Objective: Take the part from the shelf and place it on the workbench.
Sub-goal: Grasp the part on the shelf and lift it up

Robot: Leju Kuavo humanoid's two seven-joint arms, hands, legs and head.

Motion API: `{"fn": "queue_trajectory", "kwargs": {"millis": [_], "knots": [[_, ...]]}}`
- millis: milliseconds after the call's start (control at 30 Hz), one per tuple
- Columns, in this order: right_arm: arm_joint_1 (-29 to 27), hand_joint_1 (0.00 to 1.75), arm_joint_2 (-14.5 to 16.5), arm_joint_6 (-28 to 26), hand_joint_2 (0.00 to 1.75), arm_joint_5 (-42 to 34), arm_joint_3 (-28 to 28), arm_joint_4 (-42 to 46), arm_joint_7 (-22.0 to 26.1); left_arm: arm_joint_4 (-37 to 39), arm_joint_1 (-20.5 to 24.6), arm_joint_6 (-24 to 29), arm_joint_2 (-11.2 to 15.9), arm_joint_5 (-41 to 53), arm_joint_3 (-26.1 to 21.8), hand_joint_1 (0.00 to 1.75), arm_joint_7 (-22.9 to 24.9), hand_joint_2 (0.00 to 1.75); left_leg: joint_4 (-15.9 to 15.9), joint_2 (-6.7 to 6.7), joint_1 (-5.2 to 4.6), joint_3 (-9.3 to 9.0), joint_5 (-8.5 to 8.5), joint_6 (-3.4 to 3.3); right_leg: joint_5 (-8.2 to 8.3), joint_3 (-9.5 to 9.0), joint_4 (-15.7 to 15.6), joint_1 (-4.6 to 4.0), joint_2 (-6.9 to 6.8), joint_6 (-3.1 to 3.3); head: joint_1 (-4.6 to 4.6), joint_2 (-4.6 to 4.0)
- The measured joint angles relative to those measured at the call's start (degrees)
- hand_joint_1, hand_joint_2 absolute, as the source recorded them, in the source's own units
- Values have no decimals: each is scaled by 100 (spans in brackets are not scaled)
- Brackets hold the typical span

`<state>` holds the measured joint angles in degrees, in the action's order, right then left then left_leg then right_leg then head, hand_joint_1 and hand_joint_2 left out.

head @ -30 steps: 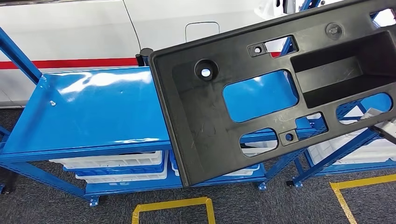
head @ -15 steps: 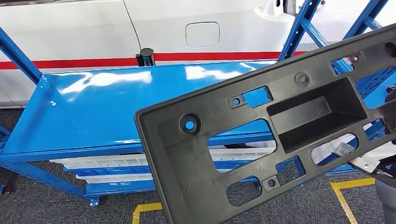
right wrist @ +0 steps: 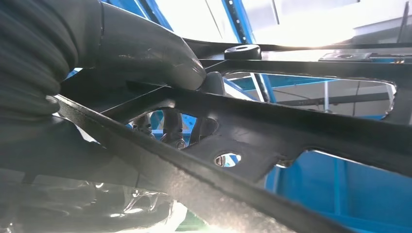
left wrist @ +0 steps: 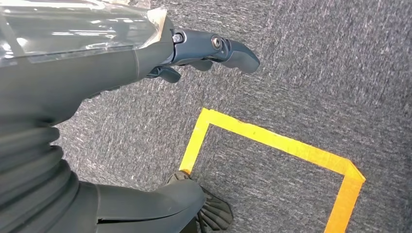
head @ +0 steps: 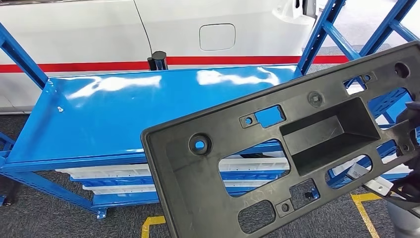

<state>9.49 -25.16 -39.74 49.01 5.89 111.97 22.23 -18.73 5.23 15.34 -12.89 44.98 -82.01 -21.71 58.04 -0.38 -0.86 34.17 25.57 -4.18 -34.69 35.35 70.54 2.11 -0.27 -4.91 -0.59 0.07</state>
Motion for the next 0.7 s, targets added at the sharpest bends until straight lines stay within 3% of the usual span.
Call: {"fn": "queue_trajectory", "kwargs": {"millis": [33, 100, 167, 267, 333, 400, 433, 467, 500, 600, 633, 700], "knots": [[-3, 175, 16, 0, 175, -7, 14, -3, 4, 0, 0, 9, 0, 0, 1, 0, -1, 175, 5, -4, 5, -1, -4, 16, 190, -188, -417, 9, -1, -53, -1, 0], [-6, 175, 43, -1, 175, -22, 39, -9, 11, 0, 0, 22, 3, 0, 2, 0, -2, 175, 15, -14, 0, 10, -19, 75, 478, -524, -1092, -8, 15, -56, -3, 0], [-11, 175, 70, -3, 175, -31, 51, -16, 13, 1, -1, 28, 7, 0, 4, 0, -3, 175, 38, -25, -20, 38, -42, 141, 548, -583, -1254, -50, 39, 42, -1, 0], [-14, 175, 113, -4, 175, -33, 56, -20, 16, 0, -4, 33, 18, 0, 6, 0, -4, 175, 127, -37, -7, 108, 19, 231, 598, -506, -1267, 3, 35, 179, 13, 0], [-8, 175, 132, -4, 175, -31, 56, -22, 15, 0, -6, 51, 25, 0, 7, 0, -7, 175, 573, -24, 26, 291, 385, 307, 652, -450, -1273, 29, 19, 279, 27, 0], [-9, 175, 152, -4, 175, -19, 54, -26, 4, 1, -6, 93, 24, 0, 8, 0, -8, 175, 1345, -10, 62, 578, 844, 371, 697, -377, -1270, 16, 3, 332, 39, 0], [-9, 175, 164, -4, 175, -14, 51, -32, -6, 1, -6, 115, 24, 0, 9, 0, -9, 175, 1626, -7, 82, 662, 960, 392, 721, -345, -1268, 12, -4, 340, 39, 0], [-9, 175, 175, -4, 175, -12, 47, -42, -16, 2, -6, 134, 23, -1, 9, 0, -9, 175, 1715, -4, 100, 650, 962, 405, 741, -320, -1266, 11, -9, 336, 41, 0], [-8, 175, 183, -4, 175, -15, 43, -54, -28, 2, -6, 149, 25, -2, 9, 0, -10, 175, 1578, 2, 118, 523, 860, 413, 759, -304, -1264, 12, -11, 326, 42, 0], [31, 175, 191, -4, 175, -34, 32, -97, -68, 2, 3, 197, 36, -17, 9, 0, -10, 175, 412, 17, 146, -219, 437, 393, 803, -281, -1260, 3, -13, 265, 43, 0], [59, 175, 190, -4, 175, -40, 27, -113, -80, 2, 8, 208, 38, -25, 10, 0, -10, 175, 146, 16, 139, -368, 384, 375, 824, -272, -1260, -9, -13, 233, 42, 0], [119, 175, 188, -4, 175, -57, 5, -148, -98, 2, 14, 220, 39, -47, 13, 0, -10, 175, 6, 11, 104, -413, 364, 331, 878, -252, -1276, -30, -15, 151, 40, 0]]}}
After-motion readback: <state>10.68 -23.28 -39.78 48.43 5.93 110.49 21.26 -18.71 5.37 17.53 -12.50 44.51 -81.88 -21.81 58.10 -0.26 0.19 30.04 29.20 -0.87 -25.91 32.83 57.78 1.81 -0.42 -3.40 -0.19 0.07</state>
